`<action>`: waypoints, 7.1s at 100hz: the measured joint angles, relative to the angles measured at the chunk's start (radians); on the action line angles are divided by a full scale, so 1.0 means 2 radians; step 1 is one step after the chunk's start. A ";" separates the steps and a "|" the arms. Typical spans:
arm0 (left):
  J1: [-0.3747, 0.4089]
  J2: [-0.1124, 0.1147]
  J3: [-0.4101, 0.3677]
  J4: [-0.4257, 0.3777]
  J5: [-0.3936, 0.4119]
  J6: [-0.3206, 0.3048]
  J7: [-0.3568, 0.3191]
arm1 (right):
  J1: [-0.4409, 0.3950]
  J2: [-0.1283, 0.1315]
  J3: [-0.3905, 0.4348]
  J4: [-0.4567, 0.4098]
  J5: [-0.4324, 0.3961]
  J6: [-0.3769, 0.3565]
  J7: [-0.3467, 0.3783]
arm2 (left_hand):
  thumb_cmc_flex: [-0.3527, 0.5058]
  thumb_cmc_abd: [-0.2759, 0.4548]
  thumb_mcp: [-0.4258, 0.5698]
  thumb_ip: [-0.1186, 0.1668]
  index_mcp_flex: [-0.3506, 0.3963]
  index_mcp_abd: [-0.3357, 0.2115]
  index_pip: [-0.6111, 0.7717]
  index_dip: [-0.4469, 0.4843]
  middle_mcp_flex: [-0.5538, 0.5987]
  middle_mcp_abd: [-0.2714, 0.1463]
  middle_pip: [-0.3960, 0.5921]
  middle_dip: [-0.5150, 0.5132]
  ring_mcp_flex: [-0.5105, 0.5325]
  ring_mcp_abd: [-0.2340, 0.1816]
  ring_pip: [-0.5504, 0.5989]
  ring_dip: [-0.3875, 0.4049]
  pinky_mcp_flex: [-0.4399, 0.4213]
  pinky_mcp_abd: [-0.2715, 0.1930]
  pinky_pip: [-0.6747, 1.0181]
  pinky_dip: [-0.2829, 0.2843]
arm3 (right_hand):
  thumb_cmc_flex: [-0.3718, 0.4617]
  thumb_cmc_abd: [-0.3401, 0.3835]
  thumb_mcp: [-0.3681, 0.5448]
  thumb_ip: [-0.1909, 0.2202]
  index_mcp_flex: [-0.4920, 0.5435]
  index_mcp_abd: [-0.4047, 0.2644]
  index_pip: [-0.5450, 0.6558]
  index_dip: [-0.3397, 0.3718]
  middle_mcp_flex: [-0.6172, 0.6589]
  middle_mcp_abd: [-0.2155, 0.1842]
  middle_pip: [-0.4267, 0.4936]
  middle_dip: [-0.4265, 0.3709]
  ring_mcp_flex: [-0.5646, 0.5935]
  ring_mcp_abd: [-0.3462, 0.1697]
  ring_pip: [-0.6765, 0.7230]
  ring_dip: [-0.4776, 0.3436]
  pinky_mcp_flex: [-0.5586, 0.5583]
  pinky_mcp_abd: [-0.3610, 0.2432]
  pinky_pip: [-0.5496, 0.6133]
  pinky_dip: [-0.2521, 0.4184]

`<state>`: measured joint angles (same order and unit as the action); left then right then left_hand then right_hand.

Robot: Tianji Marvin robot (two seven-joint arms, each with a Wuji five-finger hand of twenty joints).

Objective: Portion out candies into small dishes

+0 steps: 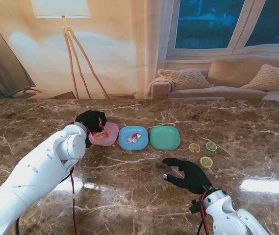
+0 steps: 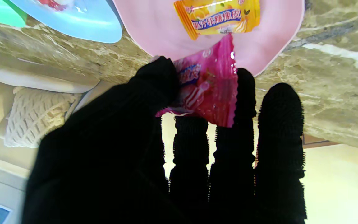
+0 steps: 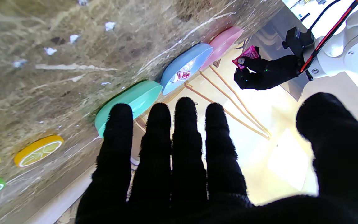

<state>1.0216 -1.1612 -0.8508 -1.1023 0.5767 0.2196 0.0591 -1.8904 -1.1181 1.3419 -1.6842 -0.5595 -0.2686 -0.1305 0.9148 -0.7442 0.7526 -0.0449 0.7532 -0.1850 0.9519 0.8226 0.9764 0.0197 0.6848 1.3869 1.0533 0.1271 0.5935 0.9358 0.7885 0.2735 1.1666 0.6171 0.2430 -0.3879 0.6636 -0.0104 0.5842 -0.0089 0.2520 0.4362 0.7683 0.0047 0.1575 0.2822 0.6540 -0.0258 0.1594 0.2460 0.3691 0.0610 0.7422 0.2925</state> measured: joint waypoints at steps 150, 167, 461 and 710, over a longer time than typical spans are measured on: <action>0.292 0.016 -0.175 -0.281 0.020 -0.088 0.036 | 0.008 0.006 0.002 -0.033 -0.020 0.029 0.029 | -0.095 0.188 -0.238 0.057 -0.079 0.126 -0.359 -0.260 -0.246 0.053 -0.245 -0.571 -0.344 0.024 -0.222 -0.331 -0.398 -0.012 -0.290 -0.149 | 0.000 0.000 0.000 0.000 0.000 0.000 0.000 0.000 0.000 0.000 0.000 0.000 0.000 0.000 0.000 0.000 0.000 0.000 0.000 0.000; 0.360 0.015 -0.188 -0.326 0.018 -0.113 0.060 | 0.010 0.006 0.003 -0.035 -0.023 0.031 0.031 | -0.095 0.206 -0.256 0.057 -0.090 0.130 -0.370 -0.261 -0.255 0.054 -0.248 -0.572 -0.350 0.023 -0.223 -0.331 -0.403 -0.013 -0.292 -0.154 | 0.000 0.000 0.000 0.000 0.000 0.000 0.000 0.000 0.000 0.000 0.000 0.000 0.000 0.000 0.000 0.000 0.000 0.000 0.000 0.000; 0.391 -0.002 -0.209 -0.287 -0.014 -0.150 0.127 | 0.086 0.037 0.018 0.071 -0.258 0.229 0.098 | -0.095 0.250 -0.303 0.063 -0.090 0.136 -0.377 -0.267 -0.255 0.054 -0.252 -0.576 -0.351 0.021 -0.223 -0.336 -0.397 -0.018 -0.293 -0.154 | 0.126 -0.153 0.067 -0.027 -0.066 0.040 0.000 0.060 -0.097 0.006 0.073 0.073 0.013 0.000 0.047 0.057 0.039 -0.006 0.052 -0.005; 0.392 -0.003 -0.207 -0.285 -0.027 -0.151 0.124 | 0.088 0.040 -0.024 0.090 -0.302 0.243 0.027 | -0.095 0.273 -0.312 0.064 -0.089 0.136 -0.377 -0.267 -0.255 0.055 -0.252 -0.576 -0.351 0.021 -0.224 -0.336 -0.397 -0.019 -0.293 -0.154 | 0.108 -0.245 0.299 -0.054 -0.054 0.011 0.110 0.185 -0.115 0.003 0.176 0.160 0.064 0.082 0.159 0.158 0.156 0.030 0.147 -0.025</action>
<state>1.8058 -1.1664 -1.2652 -1.6720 0.5226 -0.0824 0.3067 -1.7139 -1.0375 1.2934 -1.5048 -1.1630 0.2181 -0.0759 0.7255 -0.1980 0.1281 0.0822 0.5758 0.0871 0.1985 0.2883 0.4665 0.1303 0.1807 0.2352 0.3514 0.1683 0.1464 0.2628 -0.0058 0.2364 0.5809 0.3086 0.4596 -0.8784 1.2618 -0.1188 0.4759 0.0123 0.4725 0.8064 0.5386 0.0115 0.5103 0.6019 0.7817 0.1388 0.4766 0.5627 0.6815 0.1215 1.0358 0.2415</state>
